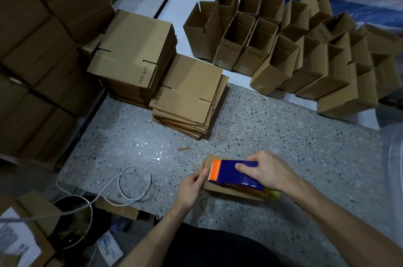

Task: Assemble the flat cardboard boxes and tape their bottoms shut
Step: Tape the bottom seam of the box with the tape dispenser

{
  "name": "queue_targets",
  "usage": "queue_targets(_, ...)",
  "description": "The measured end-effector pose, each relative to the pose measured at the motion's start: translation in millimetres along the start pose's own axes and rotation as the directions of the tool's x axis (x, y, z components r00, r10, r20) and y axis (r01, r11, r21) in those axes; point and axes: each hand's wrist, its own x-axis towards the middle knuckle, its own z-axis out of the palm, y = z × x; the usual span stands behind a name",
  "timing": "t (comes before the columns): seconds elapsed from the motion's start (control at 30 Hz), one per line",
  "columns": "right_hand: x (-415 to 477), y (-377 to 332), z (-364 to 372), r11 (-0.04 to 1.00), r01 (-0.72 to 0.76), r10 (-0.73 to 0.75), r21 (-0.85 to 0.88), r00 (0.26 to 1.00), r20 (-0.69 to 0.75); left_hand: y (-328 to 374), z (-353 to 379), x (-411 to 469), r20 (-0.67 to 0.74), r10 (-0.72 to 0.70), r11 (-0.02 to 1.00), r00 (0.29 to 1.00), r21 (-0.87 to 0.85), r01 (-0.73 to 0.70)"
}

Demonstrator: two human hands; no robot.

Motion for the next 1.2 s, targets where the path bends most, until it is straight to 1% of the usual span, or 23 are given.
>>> queue_targets(0.1,-2.9,6.8,-5.4,0.999,0.025,-0.026,0.033,0.999,0.036,-1.8,-0.5,-0.5,-0.047,0.042,0.993,0.998,0.114,-0.037)
queue_targets(0.23,-7.2,20.5,-10.8,0.998,0.006,-0.01,0.063,0.998,0.069,-1.6,1.8,-2.5,-0.106,0.071,0.987,0.992,0.151,-0.055)
queue_targets(0.4,-19.8,63.1,-32.0,0.997,-0.07,0.069,0.039,0.997,0.033,5.6,3.3,-5.0,-0.135,0.056,0.989,0.989,0.141,-0.037)
queue_targets(0.47,-21.5,69.1,-25.8,0.996,-0.087,0.088,-0.02,0.996,0.023,10.4,5.8,-3.1,-0.142,0.027,0.994,0.99,0.107,-0.012)
queue_targets(0.53,-21.0,67.2,-17.0,0.993,-0.082,0.082,-0.082,0.997,-0.001,18.7,9.8,-0.3,-0.175,-0.032,0.997,0.984,0.066,0.044)
queue_targets(0.63,-20.9,68.9,-14.2,0.996,-0.066,0.065,-0.062,0.998,-0.025,34.4,26.9,5.2,-0.206,-0.06,0.995,0.977,0.059,0.074)
queue_targets(0.7,-21.6,69.3,-14.7,0.996,-0.063,0.062,-0.061,0.998,-0.018,40.0,43.0,3.5,-0.23,-0.025,0.985,0.973,0.162,0.063)
queue_targets(0.77,-21.6,69.2,-14.8,0.996,-0.067,0.067,-0.064,0.998,-0.014,38.4,49.7,0.3,-0.303,0.053,0.958,0.952,0.283,0.036)
queue_targets(0.83,-23.2,73.9,-13.5,0.997,-0.057,0.057,-0.046,0.998,-0.01,35.1,48.9,1.3,-0.327,0.096,0.939,0.94,0.342,0.023)
queue_targets(0.97,-30.3,95.9,-14.3,0.999,-0.032,0.032,0.036,0.999,-0.004,34.2,46.9,1.7,-0.306,0.125,0.916,0.944,0.401,0.008)
queue_targets(1.1,-43.6,131.4,-26.5,0.995,-0.039,0.04,0.09,0.999,-0.007,35.0,48.5,1.3,-0.333,0.142,0.903,0.932,0.43,0.016)
queue_targets(1.2,-57.4,161.7,-38.4,0.99,-0.034,0.04,0.14,0.998,-0.045,34.4,50.1,1.9,-0.346,0.154,0.901,0.925,0.434,0.013)
